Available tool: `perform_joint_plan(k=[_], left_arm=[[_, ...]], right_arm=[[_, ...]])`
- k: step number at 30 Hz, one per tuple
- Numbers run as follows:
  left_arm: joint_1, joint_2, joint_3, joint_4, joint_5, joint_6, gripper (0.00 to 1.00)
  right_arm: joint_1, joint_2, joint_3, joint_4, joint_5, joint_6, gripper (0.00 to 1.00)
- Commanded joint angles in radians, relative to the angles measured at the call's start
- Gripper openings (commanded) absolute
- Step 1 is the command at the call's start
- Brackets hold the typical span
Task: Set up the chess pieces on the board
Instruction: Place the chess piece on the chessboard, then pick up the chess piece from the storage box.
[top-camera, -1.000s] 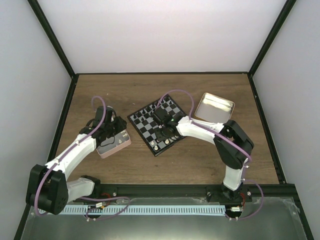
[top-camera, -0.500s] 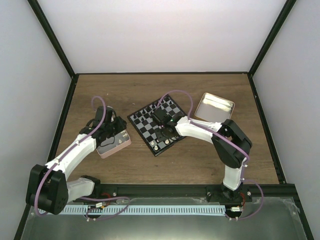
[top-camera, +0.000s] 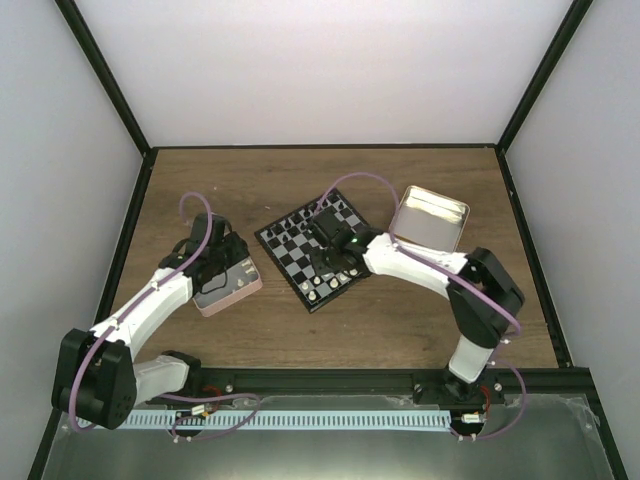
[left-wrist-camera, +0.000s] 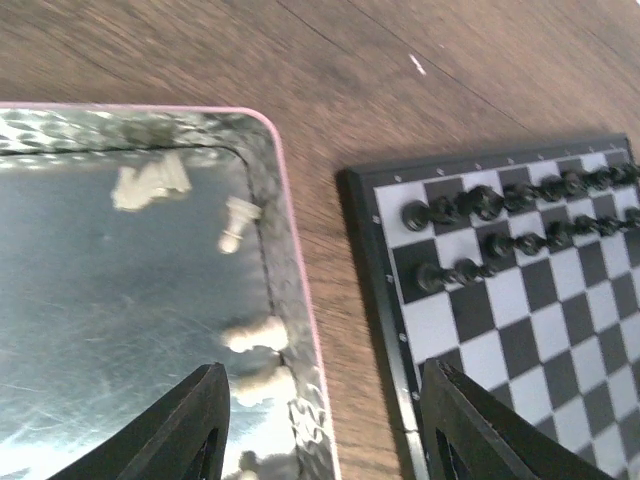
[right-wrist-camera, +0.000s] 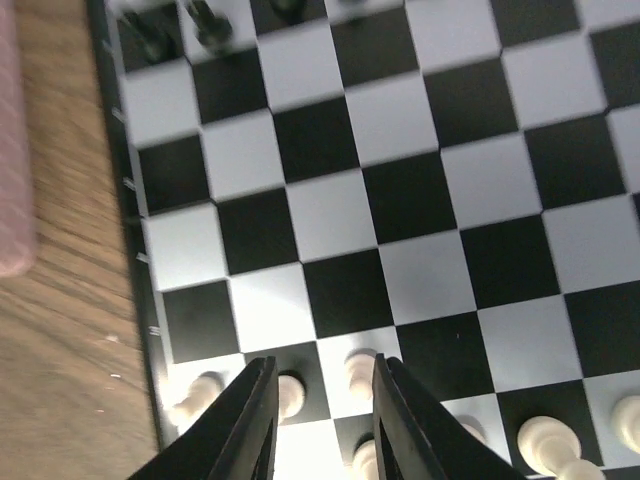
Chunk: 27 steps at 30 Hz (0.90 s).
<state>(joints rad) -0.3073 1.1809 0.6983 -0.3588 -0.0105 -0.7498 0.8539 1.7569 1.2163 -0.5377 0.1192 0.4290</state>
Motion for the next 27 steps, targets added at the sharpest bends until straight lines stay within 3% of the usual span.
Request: perform_joint_plan(k=[1, 4, 8, 13, 18, 27], left_arm=[[0.01, 0.006, -0.023, -0.009, -0.127, 0.008, 0.56], [0.026, 0.052, -0.037, 0.025, -0.119, 0.027, 0.51], [0.037, 0.142, -0.035, 0.07, -0.061, 0.098, 0.38], [0.052, 0.232, -0.078, 0.133, 0.008, 0.057, 0.36], [0.054, 0.249, -0.133, 0.309, -0.018, 0.0, 0.35], [0.06, 0.374, -0.056, 0.312, -0.097, 0.187, 0.28]], right_arm=[[-0.002, -0.12, -0.019, 0.084, 0.008, 0.042, 0.28], [-0.001, -0.156, -0.045, 0.113, 0.014, 0.065, 0.28], [-0.002, -0.178, -0.066, 0.125, 0.008, 0.079, 0.28], [-0.001, -0.179, -0.073, 0.124, -0.008, 0.088, 0.28], [-0.002, -0.181, -0.077, 0.133, -0.022, 0.089, 0.28], [-0.001, -0.193, -0.09, 0.13, -0.017, 0.089, 0.28]])
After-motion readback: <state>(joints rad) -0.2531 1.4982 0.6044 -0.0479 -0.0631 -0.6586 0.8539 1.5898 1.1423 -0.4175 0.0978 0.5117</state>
